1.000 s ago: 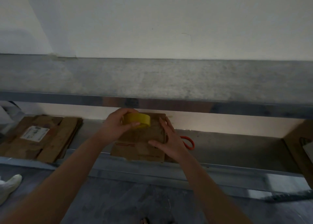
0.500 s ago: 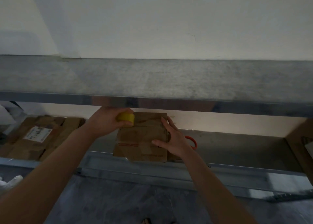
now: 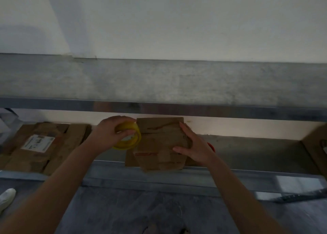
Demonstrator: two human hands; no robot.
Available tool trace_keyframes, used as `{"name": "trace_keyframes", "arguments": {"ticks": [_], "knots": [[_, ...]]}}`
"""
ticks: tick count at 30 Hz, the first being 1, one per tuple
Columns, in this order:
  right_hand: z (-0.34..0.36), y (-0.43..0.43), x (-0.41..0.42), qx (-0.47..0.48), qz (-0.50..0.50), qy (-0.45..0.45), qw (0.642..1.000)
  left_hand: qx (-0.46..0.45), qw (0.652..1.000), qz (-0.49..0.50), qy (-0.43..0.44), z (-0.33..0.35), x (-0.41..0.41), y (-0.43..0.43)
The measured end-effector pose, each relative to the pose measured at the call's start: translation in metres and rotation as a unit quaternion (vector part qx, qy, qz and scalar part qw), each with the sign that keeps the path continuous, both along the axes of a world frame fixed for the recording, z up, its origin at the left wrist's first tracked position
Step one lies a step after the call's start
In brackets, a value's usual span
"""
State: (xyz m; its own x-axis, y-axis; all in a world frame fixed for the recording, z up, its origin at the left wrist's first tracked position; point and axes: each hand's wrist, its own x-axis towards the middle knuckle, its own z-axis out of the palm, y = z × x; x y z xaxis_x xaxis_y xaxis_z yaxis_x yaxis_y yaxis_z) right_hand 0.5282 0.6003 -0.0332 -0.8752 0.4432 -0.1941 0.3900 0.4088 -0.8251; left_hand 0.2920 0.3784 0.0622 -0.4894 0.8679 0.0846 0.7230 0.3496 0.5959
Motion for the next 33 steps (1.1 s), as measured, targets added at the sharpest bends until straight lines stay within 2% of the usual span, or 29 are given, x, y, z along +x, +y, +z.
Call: {"name": "trace_keyframes", "arguments": {"ticks": [4, 6, 10, 15, 19, 21, 24, 25, 26, 28, 30, 31, 33], "knots": [[-0.001, -0.004, 0.001, -0.073, -0.020, 0.018, 0.997, 0.025, 0.994, 0.008, -0.106, -0.005, -0.010, -0.002], [0.000, -0.005, 0.001, -0.094, -0.027, 0.014, 0.995, 0.024, 0.992, 0.001, -0.127, -0.007, -0.014, -0.003], [0.004, -0.008, 0.000, -0.115, -0.053, 0.007, 0.992, -0.060, 0.996, -0.044, 0.050, -0.014, -0.030, -0.011], [0.006, -0.011, -0.001, -0.121, -0.049, 0.016, 0.991, -0.031, 0.997, -0.063, -0.044, -0.026, -0.039, -0.016], [0.006, -0.013, -0.001, -0.133, -0.069, 0.016, 0.989, -0.049, 0.995, -0.072, -0.052, -0.040, -0.053, -0.013], [0.007, -0.015, -0.001, -0.134, -0.082, 0.011, 0.987, -0.101, 0.993, -0.065, -0.019, -0.053, -0.058, -0.013], [0.009, -0.017, -0.001, -0.132, -0.095, 0.001, 0.987, -0.148, 0.982, -0.080, 0.090, -0.078, -0.061, -0.013], [0.009, -0.018, -0.001, -0.129, -0.098, 0.000, 0.987, -0.138, 0.984, -0.084, 0.075, -0.085, -0.061, -0.014], [0.009, -0.018, -0.001, -0.131, -0.102, 0.000, 0.986, -0.122, 0.989, -0.081, 0.017, -0.091, -0.060, -0.015], [0.009, -0.018, -0.001, -0.138, -0.112, 0.002, 0.984, -0.083, 0.983, -0.055, -0.156, -0.096, -0.061, -0.019], [0.009, -0.019, -0.001, -0.140, -0.116, 0.006, 0.983, -0.034, 0.954, -0.046, -0.294, -0.099, -0.066, -0.027], [0.009, -0.019, -0.001, -0.143, -0.117, 0.008, 0.983, -0.015, 0.945, -0.045, -0.324, -0.101, -0.069, -0.031], [0.010, -0.021, -0.002, -0.144, -0.117, 0.012, 0.983, -0.025, 0.952, -0.042, -0.301, -0.103, -0.074, -0.033]]}}
